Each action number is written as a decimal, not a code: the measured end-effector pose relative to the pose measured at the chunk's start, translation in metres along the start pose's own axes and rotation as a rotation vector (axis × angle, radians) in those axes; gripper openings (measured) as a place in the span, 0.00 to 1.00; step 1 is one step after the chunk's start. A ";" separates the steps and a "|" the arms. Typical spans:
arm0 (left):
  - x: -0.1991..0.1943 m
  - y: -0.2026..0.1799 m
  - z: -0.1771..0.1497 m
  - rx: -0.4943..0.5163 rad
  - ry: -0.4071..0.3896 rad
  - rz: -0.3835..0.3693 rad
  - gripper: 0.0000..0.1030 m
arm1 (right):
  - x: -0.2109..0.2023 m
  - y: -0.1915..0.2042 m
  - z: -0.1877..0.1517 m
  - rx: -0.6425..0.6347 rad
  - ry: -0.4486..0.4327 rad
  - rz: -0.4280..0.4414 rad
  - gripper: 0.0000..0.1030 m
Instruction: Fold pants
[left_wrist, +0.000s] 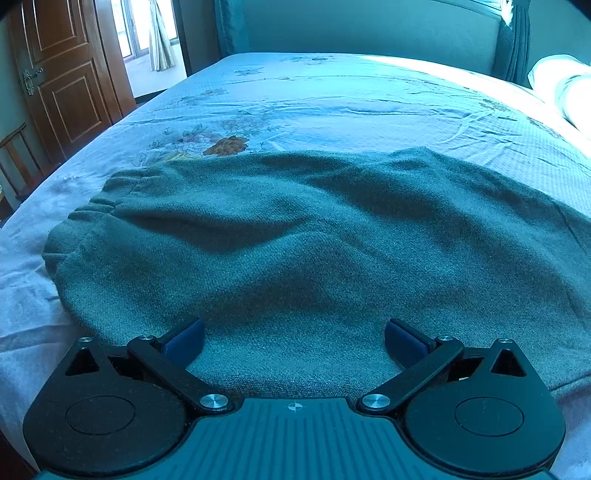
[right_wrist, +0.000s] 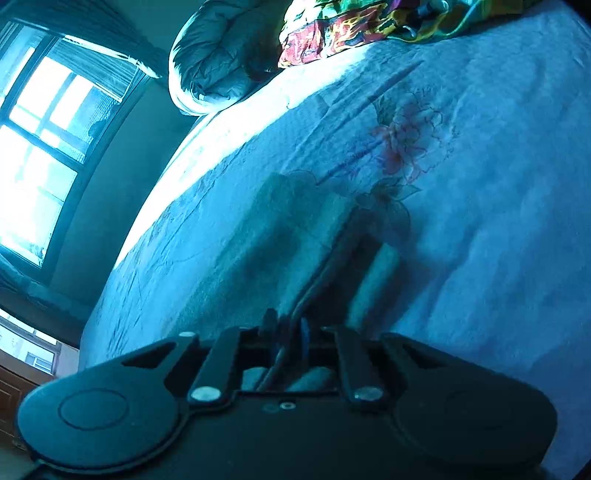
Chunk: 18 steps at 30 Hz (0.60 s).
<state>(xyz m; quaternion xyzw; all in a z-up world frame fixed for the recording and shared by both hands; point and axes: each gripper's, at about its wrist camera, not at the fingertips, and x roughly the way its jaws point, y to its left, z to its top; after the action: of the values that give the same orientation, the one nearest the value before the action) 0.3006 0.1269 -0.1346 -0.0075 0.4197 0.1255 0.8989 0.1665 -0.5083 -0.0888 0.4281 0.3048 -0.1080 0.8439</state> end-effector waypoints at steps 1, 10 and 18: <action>0.001 0.000 0.001 0.002 0.003 0.000 1.00 | -0.006 0.004 0.001 -0.007 -0.015 0.015 0.00; -0.007 0.003 -0.001 0.014 -0.002 -0.015 1.00 | -0.022 -0.008 -0.007 -0.027 -0.009 -0.013 0.00; -0.037 0.039 -0.011 -0.029 -0.043 -0.030 1.00 | -0.052 0.027 -0.037 -0.152 0.002 0.106 0.12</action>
<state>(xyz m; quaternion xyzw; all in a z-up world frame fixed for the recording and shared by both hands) 0.2605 0.1555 -0.1097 -0.0239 0.3984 0.1182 0.9092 0.1216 -0.4670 -0.0564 0.3785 0.2898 -0.0394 0.8782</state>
